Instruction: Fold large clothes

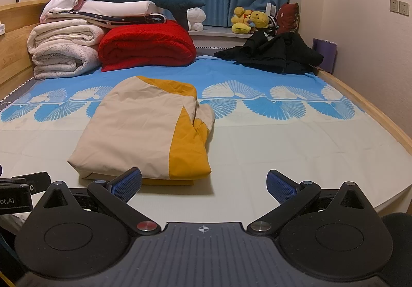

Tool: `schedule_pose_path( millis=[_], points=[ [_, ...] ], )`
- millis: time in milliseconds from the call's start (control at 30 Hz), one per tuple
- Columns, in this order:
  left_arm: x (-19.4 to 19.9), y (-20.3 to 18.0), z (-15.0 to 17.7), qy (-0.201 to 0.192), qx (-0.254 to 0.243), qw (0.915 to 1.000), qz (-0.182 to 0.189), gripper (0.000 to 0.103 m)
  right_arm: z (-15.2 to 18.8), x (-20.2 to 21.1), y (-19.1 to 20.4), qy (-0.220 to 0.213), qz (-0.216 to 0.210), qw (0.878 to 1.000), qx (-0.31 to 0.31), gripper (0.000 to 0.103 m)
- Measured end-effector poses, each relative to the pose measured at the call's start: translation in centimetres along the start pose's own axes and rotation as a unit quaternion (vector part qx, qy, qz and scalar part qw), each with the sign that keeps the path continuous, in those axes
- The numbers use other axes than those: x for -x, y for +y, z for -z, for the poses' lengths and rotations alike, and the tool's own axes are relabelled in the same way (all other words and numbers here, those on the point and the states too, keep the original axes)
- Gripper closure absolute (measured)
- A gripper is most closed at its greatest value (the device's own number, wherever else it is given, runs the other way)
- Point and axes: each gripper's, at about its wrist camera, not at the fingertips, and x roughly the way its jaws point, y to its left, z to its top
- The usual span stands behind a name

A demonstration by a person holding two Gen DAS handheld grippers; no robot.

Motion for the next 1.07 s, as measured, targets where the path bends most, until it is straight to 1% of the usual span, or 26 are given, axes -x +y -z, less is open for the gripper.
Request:
schedule_pose_path(
  millis=[633,1067],
  points=[
    [-0.09,-0.06,0.04,0.002,-0.003,1.0000,0.002,0.000,0.38,-0.10,0.17,0.004,-0.002,1.000,0.002,0.001],
    [-0.46,0.27,0.39,0.002,-0.010,0.9999,-0.001,0.000,0.73,-0.24,-0.46,0.008,-0.005,1.000,0.006,0.001]
  ],
)
